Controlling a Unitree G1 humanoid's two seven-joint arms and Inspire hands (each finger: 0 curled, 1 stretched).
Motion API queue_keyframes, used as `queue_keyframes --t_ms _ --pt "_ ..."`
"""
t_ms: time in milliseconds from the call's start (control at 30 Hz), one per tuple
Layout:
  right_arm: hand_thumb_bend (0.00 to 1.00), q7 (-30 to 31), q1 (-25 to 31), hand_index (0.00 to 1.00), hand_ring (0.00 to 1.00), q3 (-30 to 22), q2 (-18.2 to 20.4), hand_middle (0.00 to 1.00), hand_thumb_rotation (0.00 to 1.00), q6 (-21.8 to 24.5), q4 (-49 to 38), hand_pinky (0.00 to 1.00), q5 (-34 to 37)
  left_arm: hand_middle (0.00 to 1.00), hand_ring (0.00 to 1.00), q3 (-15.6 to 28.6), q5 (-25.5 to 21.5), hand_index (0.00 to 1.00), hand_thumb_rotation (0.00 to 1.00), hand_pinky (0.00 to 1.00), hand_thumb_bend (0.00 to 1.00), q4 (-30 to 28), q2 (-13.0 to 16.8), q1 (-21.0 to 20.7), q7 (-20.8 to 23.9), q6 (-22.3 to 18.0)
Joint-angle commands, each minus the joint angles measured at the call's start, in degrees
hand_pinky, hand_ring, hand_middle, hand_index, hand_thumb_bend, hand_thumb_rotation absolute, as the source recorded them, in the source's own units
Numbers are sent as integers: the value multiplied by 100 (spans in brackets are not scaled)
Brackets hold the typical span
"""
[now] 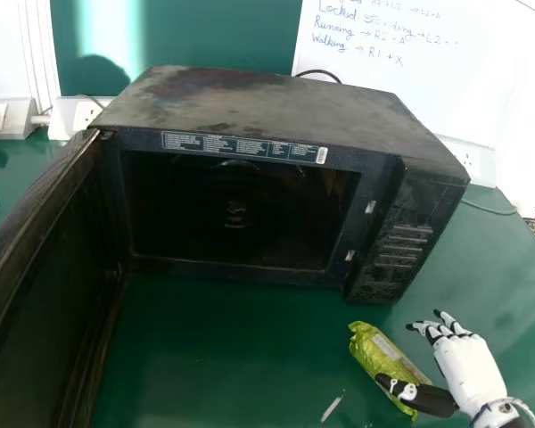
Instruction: Put biscuit inside oven
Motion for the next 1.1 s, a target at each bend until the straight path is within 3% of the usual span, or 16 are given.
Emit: queue_keyframes --t_ms 0,467,733,1067 --pt "96 -106 75 89 85 71 33 90 62 55 -52 73 -100 95 91 -20 -5 100 100 98 100 -74 -63 94 47 -28" --pt "97 6 -57 88 85 536 -52 89 60 739 -211 74 -949 94 92 -45 -21 100 100 98 100 -238 -125 185 96 -12" --pt "97 -11 -202 87 84 859 -114 88 59 850 -35 71 -1009 94 91 -46 -22 100 100 99 100 -306 -143 221 131 29" --pt "96 419 -458 88 85 1055 -409 90 60 1018 136 76 -887 94 92 -62 -27 100 100 99 100 -473 -184 312 185 59"
